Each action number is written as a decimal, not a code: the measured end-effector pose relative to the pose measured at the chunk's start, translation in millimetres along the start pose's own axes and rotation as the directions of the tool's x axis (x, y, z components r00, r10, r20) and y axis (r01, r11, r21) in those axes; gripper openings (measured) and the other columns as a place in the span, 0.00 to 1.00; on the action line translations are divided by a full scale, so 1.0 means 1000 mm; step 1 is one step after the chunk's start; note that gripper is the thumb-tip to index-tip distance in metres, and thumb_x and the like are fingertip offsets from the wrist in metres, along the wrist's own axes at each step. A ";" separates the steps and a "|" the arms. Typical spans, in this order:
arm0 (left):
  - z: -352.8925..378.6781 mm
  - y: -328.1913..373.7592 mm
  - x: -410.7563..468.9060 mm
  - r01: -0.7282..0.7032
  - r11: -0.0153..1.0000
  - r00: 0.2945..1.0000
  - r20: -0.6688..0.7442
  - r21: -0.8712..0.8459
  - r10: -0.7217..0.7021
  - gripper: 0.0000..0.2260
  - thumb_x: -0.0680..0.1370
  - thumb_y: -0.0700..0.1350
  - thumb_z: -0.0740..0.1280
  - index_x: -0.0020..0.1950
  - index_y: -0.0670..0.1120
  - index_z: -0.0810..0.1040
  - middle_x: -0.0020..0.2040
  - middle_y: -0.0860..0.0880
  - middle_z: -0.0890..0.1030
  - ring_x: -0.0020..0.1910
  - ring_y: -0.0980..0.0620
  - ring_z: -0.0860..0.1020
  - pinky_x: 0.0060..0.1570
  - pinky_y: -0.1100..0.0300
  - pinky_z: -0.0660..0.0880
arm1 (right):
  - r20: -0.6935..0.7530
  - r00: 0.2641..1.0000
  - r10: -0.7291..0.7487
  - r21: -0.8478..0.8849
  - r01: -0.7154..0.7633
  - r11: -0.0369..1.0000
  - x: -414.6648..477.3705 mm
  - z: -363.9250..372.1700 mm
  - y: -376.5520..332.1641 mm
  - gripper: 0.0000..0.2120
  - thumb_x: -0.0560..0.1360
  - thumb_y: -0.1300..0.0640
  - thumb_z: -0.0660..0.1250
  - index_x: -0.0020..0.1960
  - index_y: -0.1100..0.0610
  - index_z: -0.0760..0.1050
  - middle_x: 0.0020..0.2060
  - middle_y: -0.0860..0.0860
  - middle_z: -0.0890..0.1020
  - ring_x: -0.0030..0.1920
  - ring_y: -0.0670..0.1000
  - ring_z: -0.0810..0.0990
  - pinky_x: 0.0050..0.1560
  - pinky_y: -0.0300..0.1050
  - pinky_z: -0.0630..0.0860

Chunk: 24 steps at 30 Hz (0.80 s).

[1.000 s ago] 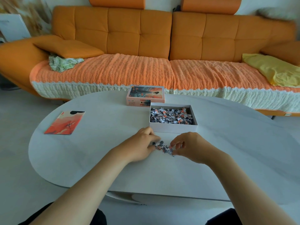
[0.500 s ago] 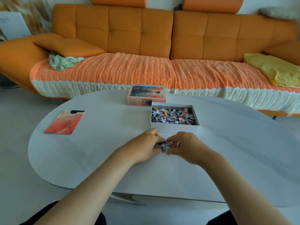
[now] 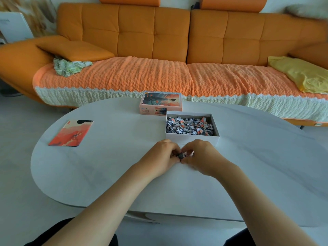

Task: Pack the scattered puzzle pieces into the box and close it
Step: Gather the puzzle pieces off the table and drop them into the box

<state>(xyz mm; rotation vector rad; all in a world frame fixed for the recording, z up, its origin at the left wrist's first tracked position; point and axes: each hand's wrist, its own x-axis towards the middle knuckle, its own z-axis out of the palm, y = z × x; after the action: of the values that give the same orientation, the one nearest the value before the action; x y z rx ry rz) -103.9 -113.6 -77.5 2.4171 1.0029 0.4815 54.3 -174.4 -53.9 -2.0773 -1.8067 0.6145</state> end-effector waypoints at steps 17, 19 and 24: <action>-0.022 0.011 0.038 0.017 0.949 0.963 -0.251 -0.315 -0.100 0.05 0.74 0.41 0.73 0.46 0.49 0.80 0.41 0.55 0.82 0.41 0.59 0.79 0.41 0.69 0.74 | -0.234 0.971 -0.045 0.318 0.120 0.941 0.020 -0.031 -0.006 0.14 0.75 0.64 0.67 0.53 0.47 0.82 0.35 0.46 0.81 0.31 0.45 0.79 0.39 0.37 0.76; -0.027 0.014 0.052 -0.024 0.946 0.942 -0.324 -0.324 -0.087 0.05 0.74 0.41 0.73 0.47 0.49 0.81 0.41 0.56 0.82 0.40 0.62 0.78 0.41 0.71 0.73 | -0.361 0.926 -0.109 0.226 0.200 0.953 0.029 -0.035 -0.007 0.14 0.77 0.61 0.67 0.56 0.45 0.82 0.39 0.43 0.80 0.37 0.42 0.77 0.43 0.37 0.73; -0.020 0.001 0.073 -0.028 0.995 0.966 -0.257 -0.101 0.001 0.07 0.77 0.42 0.69 0.54 0.48 0.83 0.48 0.52 0.82 0.43 0.57 0.78 0.46 0.65 0.73 | -0.320 0.939 -0.125 -0.171 0.073 0.983 0.054 -0.026 0.014 0.14 0.80 0.54 0.60 0.61 0.43 0.78 0.46 0.51 0.77 0.53 0.57 0.73 0.51 0.51 0.73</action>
<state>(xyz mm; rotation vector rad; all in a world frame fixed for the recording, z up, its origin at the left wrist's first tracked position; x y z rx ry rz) -63.6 -55.2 -50.3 2.3113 1.0373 0.8485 85.6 -122.5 -44.3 -2.0234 -1.7945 0.0885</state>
